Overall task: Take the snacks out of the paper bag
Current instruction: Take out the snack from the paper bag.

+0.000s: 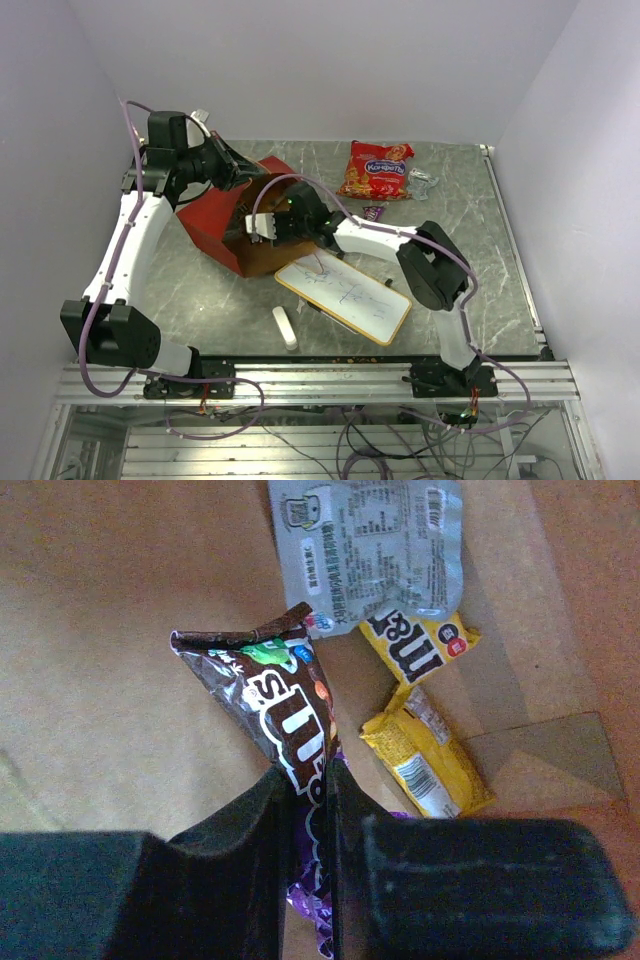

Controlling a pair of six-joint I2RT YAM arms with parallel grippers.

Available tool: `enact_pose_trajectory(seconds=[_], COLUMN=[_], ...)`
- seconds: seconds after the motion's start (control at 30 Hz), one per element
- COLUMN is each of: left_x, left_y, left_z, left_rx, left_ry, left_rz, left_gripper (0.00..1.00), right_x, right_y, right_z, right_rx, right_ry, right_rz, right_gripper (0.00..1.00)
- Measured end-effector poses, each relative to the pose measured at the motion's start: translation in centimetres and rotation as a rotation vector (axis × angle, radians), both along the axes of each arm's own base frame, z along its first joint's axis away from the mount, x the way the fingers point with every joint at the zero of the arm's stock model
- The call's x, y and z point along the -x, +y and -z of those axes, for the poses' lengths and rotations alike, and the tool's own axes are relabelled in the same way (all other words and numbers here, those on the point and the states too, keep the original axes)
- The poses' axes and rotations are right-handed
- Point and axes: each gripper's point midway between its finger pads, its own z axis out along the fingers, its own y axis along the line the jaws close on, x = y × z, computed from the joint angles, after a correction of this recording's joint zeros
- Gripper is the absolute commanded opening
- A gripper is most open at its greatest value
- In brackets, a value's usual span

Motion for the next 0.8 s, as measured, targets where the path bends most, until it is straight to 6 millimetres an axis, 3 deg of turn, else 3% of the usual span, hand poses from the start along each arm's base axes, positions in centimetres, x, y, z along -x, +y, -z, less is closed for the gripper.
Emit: enact_pose_trajectory(seconds=[0.23,0.47,0.63,0.8], left_x=[0.3,0.8,1.1,1.1], left_y=[0.1,0.2,0.3,0.3], left_z=[0.3,1.0,1.3,1.4], left_rx=[-0.009,-0.027,-0.036,-0.040], left_ry=[0.017,0.045,0.058,0.055], left_rz=[0.000,0.004,0.009,0.013], left_gripper=[0.07,0.07,0.07,0.07], right_x=[-2.8,-5.2,-5.1,-4.2], right_y=[1.9,3.1,3.6,4.3], right_z=[2.1,4.8,4.9,4.8], right_rx=[-0.009,-0.009,-0.017,-0.016], right_ry=[0.005,0.010,0.005,-0.014], right_rz=[0.063,0.136,0.108,0.043], right_gripper=[0.21,0.45,0.60,0.62])
